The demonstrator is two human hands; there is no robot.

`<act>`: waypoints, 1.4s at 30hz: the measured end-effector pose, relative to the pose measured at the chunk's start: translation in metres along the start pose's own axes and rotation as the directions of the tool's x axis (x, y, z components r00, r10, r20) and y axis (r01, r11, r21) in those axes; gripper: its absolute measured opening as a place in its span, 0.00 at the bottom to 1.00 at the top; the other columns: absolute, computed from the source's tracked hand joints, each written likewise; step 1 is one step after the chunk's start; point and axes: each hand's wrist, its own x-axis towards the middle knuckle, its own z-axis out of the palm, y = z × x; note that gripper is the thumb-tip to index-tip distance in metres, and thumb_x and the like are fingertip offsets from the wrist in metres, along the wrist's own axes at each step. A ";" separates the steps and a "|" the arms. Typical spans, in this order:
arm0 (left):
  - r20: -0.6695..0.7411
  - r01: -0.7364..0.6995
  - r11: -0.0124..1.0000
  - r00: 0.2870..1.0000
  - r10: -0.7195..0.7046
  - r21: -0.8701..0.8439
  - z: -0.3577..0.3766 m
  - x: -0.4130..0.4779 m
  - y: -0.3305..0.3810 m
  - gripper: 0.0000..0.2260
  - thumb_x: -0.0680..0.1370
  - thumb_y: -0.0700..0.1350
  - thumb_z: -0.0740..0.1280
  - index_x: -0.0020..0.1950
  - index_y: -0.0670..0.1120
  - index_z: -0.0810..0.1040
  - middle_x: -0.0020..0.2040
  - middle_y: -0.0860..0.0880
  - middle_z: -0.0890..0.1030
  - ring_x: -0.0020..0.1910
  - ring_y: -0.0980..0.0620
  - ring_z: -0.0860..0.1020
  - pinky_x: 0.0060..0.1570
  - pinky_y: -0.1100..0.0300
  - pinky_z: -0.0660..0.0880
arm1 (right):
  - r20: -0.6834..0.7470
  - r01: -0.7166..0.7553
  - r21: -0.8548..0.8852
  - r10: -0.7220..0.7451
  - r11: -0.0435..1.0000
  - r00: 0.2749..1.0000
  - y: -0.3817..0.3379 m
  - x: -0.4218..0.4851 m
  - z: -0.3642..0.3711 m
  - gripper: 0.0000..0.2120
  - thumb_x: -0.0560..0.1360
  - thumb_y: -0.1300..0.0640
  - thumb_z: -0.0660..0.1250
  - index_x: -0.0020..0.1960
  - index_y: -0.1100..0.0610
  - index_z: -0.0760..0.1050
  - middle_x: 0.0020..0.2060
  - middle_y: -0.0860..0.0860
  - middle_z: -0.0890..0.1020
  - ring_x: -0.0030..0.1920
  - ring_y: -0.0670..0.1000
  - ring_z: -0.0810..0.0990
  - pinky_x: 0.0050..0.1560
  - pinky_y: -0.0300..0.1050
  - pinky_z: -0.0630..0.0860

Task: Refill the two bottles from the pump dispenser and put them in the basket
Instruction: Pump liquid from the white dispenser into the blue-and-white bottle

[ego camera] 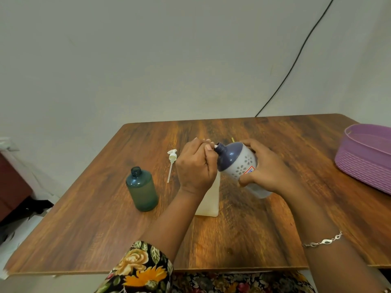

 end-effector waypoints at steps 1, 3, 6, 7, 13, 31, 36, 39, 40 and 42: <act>0.011 0.001 1.000 1.000 -0.001 0.003 0.000 0.004 0.000 0.17 0.77 0.41 0.54 0.37 0.37 0.80 0.36 0.43 0.81 0.34 0.49 0.79 0.34 0.58 0.73 | -0.005 0.005 0.004 -0.005 1.000 1.000 0.000 0.000 -0.001 0.38 0.58 0.61 0.78 0.64 0.51 0.66 0.51 0.45 0.70 0.50 0.47 0.71 0.40 0.39 0.69; 0.018 0.004 1.000 1.000 -0.004 0.005 0.000 0.008 0.001 0.18 0.77 0.41 0.54 0.37 0.36 0.80 0.36 0.43 0.81 0.34 0.49 0.78 0.33 0.60 0.71 | -0.013 0.013 0.013 -0.013 1.000 1.000 -0.001 0.000 -0.003 0.37 0.58 0.62 0.78 0.63 0.51 0.66 0.51 0.45 0.70 0.49 0.47 0.71 0.39 0.36 0.68; 0.000 0.001 1.000 1.000 -0.001 -0.009 0.001 0.002 0.001 0.18 0.78 0.41 0.54 0.38 0.37 0.80 0.37 0.43 0.81 0.36 0.49 0.79 0.36 0.62 0.73 | -0.010 0.013 0.014 -0.013 1.000 1.000 0.000 0.000 -0.004 0.38 0.58 0.62 0.77 0.64 0.51 0.66 0.51 0.46 0.70 0.49 0.47 0.70 0.38 0.36 0.67; -0.007 -0.003 1.000 1.000 0.002 -0.010 0.001 -0.001 0.001 0.20 0.79 0.43 0.53 0.38 0.36 0.80 0.37 0.43 0.82 0.36 0.49 0.79 0.36 0.62 0.73 | -0.001 0.013 0.002 -0.013 1.000 1.000 0.000 0.001 -0.003 0.38 0.58 0.62 0.78 0.64 0.51 0.66 0.51 0.46 0.70 0.49 0.47 0.70 0.38 0.36 0.66; 0.021 -0.011 1.000 1.000 0.011 0.013 -0.001 -0.002 0.000 0.17 0.77 0.40 0.54 0.39 0.37 0.81 0.38 0.43 0.82 0.37 0.49 0.80 0.38 0.62 0.73 | 0.000 0.008 0.003 -0.008 1.000 1.000 0.001 0.000 -0.001 0.38 0.58 0.61 0.78 0.64 0.51 0.66 0.51 0.46 0.70 0.50 0.47 0.70 0.38 0.37 0.67; -0.021 -0.047 0.998 0.999 0.048 0.042 -0.002 0.013 -0.001 0.17 0.76 0.39 0.55 0.34 0.37 0.80 0.34 0.44 0.81 0.31 0.49 0.77 0.31 0.59 0.70 | 0.008 0.035 -0.004 -0.035 0.999 0.999 -0.001 0.003 -0.005 0.38 0.58 0.61 0.77 0.64 0.51 0.66 0.52 0.47 0.70 0.50 0.48 0.71 0.36 0.35 0.65; -0.022 -0.015 1.000 1.000 0.015 0.018 0.002 0.001 -0.002 0.17 0.76 0.39 0.55 0.36 0.36 0.81 0.34 0.43 0.81 0.33 0.47 0.78 0.32 0.56 0.73 | 0.013 0.026 -0.020 -0.025 0.999 1.000 0.000 0.002 -0.002 0.38 0.58 0.61 0.77 0.64 0.51 0.66 0.52 0.47 0.70 0.49 0.47 0.70 0.37 0.36 0.65; -0.010 -0.004 1.000 1.000 0.005 0.006 0.000 0.000 -0.002 0.17 0.77 0.40 0.55 0.37 0.36 0.81 0.34 0.42 0.81 0.32 0.47 0.78 0.30 0.53 0.73 | 0.031 0.024 -0.012 -0.024 1.000 0.999 0.001 0.001 0.000 0.38 0.58 0.61 0.77 0.65 0.51 0.66 0.52 0.46 0.70 0.50 0.48 0.70 0.39 0.39 0.67; -0.007 -0.002 1.000 1.000 0.002 0.002 0.000 0.002 -0.001 0.18 0.77 0.40 0.55 0.36 0.36 0.81 0.34 0.43 0.81 0.32 0.47 0.78 0.30 0.54 0.73 | 0.026 0.019 -0.002 -0.019 1.000 0.999 0.000 0.002 0.000 0.38 0.58 0.61 0.77 0.64 0.51 0.66 0.52 0.47 0.70 0.50 0.48 0.70 0.39 0.40 0.68; -0.004 -0.005 1.000 1.000 0.005 -0.003 -0.001 0.008 -0.001 0.18 0.76 0.40 0.55 0.36 0.36 0.81 0.34 0.43 0.81 0.32 0.47 0.78 0.32 0.57 0.71 | 0.011 0.014 0.017 -0.015 1.000 1.000 -0.002 0.002 -0.002 0.37 0.58 0.61 0.77 0.63 0.50 0.66 0.52 0.47 0.71 0.49 0.48 0.71 0.38 0.39 0.68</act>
